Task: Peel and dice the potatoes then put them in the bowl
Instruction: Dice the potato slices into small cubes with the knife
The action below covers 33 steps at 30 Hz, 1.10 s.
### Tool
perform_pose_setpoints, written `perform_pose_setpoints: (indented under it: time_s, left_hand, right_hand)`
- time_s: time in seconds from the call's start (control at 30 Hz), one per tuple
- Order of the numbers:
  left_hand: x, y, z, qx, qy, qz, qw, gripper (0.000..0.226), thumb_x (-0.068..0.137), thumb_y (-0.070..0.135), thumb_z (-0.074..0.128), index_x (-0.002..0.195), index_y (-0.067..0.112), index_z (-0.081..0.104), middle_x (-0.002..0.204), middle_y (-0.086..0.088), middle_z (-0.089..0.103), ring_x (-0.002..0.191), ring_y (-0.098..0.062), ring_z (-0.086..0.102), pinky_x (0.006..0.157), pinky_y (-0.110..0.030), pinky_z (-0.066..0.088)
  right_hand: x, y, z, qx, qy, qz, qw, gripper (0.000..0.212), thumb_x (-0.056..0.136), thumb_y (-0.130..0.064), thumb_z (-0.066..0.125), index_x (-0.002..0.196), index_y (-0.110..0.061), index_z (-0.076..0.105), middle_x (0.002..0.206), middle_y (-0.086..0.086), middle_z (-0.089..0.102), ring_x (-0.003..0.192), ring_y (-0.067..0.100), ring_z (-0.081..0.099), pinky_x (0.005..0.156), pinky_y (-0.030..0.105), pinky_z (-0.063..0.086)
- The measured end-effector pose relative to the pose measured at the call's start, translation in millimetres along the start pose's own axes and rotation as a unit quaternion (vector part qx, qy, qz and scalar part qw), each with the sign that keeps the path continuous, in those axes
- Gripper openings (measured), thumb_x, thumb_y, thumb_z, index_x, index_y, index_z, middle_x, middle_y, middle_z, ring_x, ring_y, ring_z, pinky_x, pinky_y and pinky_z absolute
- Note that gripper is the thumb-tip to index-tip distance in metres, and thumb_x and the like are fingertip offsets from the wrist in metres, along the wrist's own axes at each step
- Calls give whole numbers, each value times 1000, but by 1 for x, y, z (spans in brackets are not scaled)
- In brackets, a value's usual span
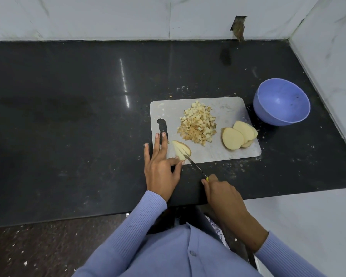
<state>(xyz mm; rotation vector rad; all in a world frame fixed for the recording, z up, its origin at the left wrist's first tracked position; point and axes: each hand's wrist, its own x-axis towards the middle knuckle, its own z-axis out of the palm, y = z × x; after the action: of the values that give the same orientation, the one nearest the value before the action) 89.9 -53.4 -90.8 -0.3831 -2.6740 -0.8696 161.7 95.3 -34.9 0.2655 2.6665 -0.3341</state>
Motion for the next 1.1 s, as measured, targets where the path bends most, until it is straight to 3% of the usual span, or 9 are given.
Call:
perform_pose_setpoints:
  time_s: [0.13,0.27,0.4,0.5,0.63,0.83,1.1]
  left_hand:
    - [0,-1,0,-23,2,-12,1000,12,77,25,76,69,16,76,146,-16,40,139,-30,31,116,-46,13]
    - [-2,-9,2,-53,-2,-46,998,10,74,29,80,76,19,77,148,-13,35,142,-26,25,119,-38,4]
    - [-2,-11,2,-59,-13,-62,996,12,74,33,78,79,22,78,151,-11,31,143,-23,21,118,-37,2]
    - [0,-12,2,-52,-16,-62,997,13,74,34,78,78,22,78,151,-10,30,143,-24,20,118,-36,2]
    - [2,-12,0,-35,-23,-59,997,10,73,31,80,74,22,77,152,-10,29,144,-26,19,118,-37,1]
    - [5,-11,-1,-3,-28,-33,999,9,71,26,82,67,21,75,151,-12,31,143,-30,21,118,-39,1]
    - [5,-11,-2,-3,-25,-26,999,10,71,26,82,67,20,75,150,-13,34,142,-30,21,118,-35,-2]
  right_hand:
    - [-3,2,-4,19,9,-8,1000,26,103,-39,22,91,-18,32,88,6,58,88,30,60,64,31,33]
    - [0,-10,-12,41,36,-46,997,28,102,-40,23,88,-18,34,69,-5,43,68,22,47,61,30,32]
    - [17,-22,-14,40,36,-55,997,32,103,-40,23,93,-14,40,90,11,61,85,32,58,65,34,33]
    - [27,-28,-13,29,23,-61,997,38,103,-39,23,106,-10,47,99,14,61,93,34,58,66,35,34]
    - [28,-29,-8,7,6,-52,999,37,104,-37,22,108,-9,45,103,14,61,95,34,58,67,35,34]
    - [13,-18,-3,-30,-19,-23,999,25,104,-37,19,92,-17,28,103,10,62,95,32,61,66,33,34]
    - [-6,6,-3,-46,-29,-13,998,25,104,-39,20,93,-18,27,98,8,63,91,30,63,64,31,36]
